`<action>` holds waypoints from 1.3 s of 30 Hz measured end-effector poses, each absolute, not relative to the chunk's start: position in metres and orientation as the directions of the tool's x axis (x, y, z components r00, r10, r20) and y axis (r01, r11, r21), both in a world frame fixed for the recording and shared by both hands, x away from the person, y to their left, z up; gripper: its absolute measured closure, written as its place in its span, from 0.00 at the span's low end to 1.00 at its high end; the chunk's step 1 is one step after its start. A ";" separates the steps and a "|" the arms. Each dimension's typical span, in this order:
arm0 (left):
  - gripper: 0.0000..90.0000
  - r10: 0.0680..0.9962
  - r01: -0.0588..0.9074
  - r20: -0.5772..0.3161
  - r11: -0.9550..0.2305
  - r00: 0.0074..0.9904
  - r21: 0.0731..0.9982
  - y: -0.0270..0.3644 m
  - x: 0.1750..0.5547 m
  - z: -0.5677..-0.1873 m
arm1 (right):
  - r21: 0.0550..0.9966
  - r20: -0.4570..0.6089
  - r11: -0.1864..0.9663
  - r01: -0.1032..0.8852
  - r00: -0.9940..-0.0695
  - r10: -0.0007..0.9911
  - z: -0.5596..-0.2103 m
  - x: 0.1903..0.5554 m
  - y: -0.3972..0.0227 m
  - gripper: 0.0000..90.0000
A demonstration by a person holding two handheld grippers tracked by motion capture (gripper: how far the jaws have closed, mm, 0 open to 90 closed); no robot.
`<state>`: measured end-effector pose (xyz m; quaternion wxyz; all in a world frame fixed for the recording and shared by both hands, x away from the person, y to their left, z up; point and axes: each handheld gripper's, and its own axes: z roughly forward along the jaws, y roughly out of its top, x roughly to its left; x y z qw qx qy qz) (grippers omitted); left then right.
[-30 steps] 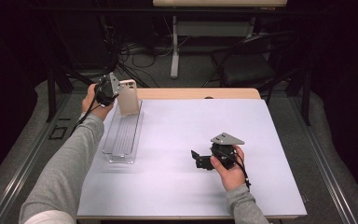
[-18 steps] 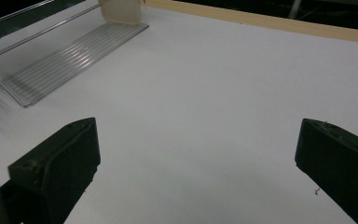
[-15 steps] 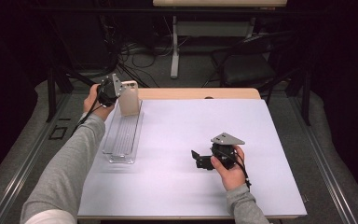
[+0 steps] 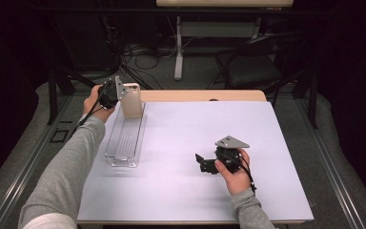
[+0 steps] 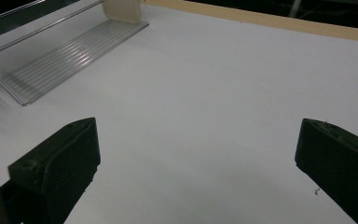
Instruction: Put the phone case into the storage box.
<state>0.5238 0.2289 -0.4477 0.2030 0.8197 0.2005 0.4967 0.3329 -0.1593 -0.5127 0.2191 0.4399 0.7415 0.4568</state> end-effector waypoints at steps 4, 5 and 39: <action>0.88 0.500 0.118 0.754 -0.857 0.425 0.502 0.230 0.524 -0.448 | 0.870 0.082 0.192 0.455 -0.516 0.853 -0.513 0.333 -0.159 0.00; 0.88 0.490 0.118 0.761 -0.864 0.425 0.490 0.230 0.524 -0.448 | 0.869 0.083 0.191 0.456 -0.515 0.853 -0.513 0.333 -0.159 0.00; 0.75 0.491 0.090 0.780 -0.862 0.389 0.499 0.237 0.531 -0.450 | 0.865 0.080 0.195 0.461 -0.513 0.855 -0.517 0.334 -0.158 0.00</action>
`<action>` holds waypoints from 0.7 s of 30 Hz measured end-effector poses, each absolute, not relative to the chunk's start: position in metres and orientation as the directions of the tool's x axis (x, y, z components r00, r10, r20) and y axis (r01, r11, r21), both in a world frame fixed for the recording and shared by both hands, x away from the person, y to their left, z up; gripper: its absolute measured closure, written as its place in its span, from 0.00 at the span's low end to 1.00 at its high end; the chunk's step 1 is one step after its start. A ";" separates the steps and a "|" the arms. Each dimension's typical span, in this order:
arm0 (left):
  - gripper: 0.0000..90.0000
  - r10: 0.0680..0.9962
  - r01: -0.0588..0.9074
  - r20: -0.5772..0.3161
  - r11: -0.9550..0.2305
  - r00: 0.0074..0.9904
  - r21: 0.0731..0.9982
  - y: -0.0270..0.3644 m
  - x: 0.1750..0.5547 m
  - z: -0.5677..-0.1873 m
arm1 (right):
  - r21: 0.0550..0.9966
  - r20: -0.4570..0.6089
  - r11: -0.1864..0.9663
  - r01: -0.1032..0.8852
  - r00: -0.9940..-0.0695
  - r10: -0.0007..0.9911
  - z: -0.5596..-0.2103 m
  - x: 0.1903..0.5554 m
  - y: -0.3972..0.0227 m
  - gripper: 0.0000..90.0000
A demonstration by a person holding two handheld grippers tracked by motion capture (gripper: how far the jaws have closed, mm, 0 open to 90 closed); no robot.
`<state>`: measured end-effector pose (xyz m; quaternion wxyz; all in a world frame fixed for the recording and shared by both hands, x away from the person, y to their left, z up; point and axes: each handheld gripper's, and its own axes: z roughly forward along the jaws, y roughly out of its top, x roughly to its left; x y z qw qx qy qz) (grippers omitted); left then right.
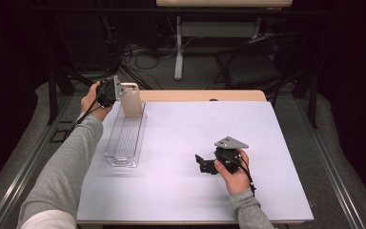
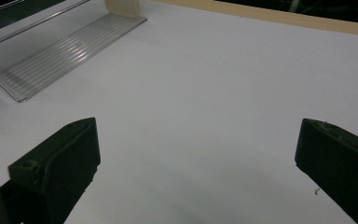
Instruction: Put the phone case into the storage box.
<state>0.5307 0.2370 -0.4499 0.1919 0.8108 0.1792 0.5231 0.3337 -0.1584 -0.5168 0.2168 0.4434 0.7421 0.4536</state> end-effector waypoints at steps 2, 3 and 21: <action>0.73 0.497 0.094 0.776 -0.859 0.389 0.503 0.237 0.530 -0.450 | 0.866 0.080 0.195 0.460 -0.512 0.855 -0.517 0.334 -0.159 0.00; 0.72 0.502 0.093 0.772 -0.856 0.391 0.509 0.237 0.530 -0.450 | 0.866 0.078 0.196 0.459 -0.513 0.855 -0.517 0.334 -0.159 0.00; 0.52 0.537 0.116 0.750 -0.835 0.386 0.538 0.238 0.529 -0.448 | 0.864 0.078 0.201 0.461 -0.516 0.853 -0.517 0.334 -0.158 0.00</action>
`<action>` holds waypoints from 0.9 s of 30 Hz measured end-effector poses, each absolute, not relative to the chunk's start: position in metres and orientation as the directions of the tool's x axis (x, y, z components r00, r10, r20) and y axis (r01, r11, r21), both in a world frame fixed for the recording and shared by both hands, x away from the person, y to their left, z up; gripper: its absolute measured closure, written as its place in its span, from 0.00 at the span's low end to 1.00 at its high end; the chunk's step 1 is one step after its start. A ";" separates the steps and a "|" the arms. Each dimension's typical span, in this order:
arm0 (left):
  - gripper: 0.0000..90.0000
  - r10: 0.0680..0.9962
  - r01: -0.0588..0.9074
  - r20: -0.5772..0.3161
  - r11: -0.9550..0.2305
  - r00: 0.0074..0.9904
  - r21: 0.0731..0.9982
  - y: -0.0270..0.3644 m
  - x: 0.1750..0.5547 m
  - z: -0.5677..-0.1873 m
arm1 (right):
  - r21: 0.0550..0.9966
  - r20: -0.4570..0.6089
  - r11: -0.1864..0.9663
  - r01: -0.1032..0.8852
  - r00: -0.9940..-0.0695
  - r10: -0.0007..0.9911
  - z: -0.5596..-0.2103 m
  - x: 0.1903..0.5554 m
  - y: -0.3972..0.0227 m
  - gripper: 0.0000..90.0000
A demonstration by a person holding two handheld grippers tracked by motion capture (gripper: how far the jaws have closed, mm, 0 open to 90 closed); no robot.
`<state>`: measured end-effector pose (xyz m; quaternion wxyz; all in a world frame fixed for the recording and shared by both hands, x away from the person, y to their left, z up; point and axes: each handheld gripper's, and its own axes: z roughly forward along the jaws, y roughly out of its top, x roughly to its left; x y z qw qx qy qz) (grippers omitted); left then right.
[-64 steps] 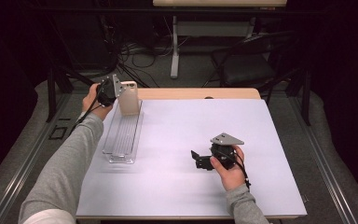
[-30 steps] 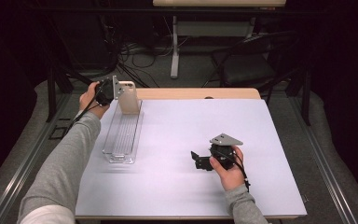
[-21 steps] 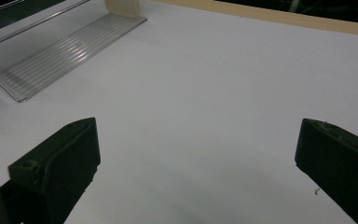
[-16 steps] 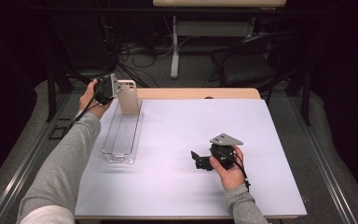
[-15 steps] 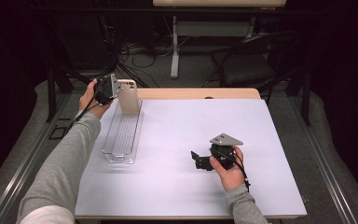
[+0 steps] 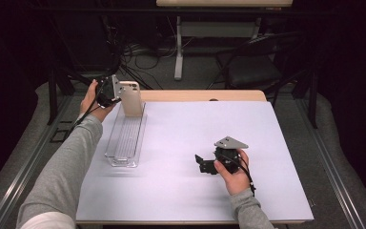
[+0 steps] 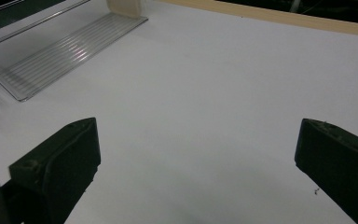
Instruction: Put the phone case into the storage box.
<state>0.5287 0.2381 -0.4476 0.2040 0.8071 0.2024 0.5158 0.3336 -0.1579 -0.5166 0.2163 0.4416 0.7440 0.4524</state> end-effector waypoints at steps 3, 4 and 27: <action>0.53 0.555 0.126 0.733 -0.822 0.395 0.555 0.239 0.528 -0.447 | 0.864 0.078 0.201 0.461 -0.518 0.852 -0.516 0.333 -0.158 0.00; 0.52 0.558 0.130 0.731 -0.821 0.392 0.557 0.239 0.528 -0.447 | 0.864 0.077 0.203 0.461 -0.518 0.852 -0.516 0.333 -0.158 0.00; 0.49 0.613 0.167 0.694 -0.782 0.378 0.601 0.243 0.522 -0.438 | 0.864 0.076 0.205 0.460 -0.522 0.850 -0.517 0.333 -0.157 0.00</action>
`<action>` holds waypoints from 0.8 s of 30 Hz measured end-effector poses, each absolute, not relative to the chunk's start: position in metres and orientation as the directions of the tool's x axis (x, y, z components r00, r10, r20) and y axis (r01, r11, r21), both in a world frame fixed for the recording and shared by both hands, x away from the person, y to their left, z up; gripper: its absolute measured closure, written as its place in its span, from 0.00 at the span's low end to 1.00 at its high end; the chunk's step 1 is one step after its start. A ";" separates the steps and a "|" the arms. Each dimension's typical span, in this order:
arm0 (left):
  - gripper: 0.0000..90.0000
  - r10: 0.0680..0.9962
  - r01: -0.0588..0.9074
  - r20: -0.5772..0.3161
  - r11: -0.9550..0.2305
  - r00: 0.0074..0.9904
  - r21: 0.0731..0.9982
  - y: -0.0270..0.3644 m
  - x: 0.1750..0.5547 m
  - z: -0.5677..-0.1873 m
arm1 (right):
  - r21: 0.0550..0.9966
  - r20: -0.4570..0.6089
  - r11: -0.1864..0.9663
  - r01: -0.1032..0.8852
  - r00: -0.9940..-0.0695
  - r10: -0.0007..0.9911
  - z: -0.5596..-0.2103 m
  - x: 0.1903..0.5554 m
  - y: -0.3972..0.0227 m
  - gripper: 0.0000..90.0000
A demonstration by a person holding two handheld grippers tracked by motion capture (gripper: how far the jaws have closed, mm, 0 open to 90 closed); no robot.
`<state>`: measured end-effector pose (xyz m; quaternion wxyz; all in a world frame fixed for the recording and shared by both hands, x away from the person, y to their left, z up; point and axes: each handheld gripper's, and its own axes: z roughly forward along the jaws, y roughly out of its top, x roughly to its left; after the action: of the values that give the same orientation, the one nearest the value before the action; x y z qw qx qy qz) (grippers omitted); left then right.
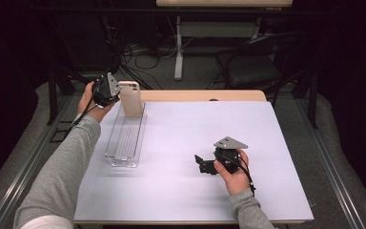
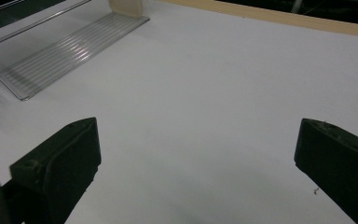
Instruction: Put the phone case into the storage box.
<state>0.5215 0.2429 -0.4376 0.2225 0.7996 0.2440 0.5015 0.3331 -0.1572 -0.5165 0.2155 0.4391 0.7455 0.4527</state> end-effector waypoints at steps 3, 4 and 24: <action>0.49 0.629 0.183 0.674 -0.769 0.387 0.613 0.243 0.519 -0.435 | 0.864 0.076 0.204 0.459 -0.521 0.850 -0.516 0.333 -0.157 0.00; 0.49 0.631 0.182 0.672 -0.767 0.387 0.615 0.243 0.519 -0.434 | 0.865 0.076 0.205 0.459 -0.522 0.849 -0.516 0.333 -0.157 0.00; 0.35 0.755 0.261 0.406 -0.589 0.516 0.765 0.248 0.503 -0.414 | 0.864 0.071 0.209 0.458 -0.522 0.850 -0.517 0.333 -0.158 0.00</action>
<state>0.5029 0.2482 -0.4138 0.3262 0.8072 0.3145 0.3783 0.3332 -0.1576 -0.5166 0.2173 0.4381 0.7467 0.4509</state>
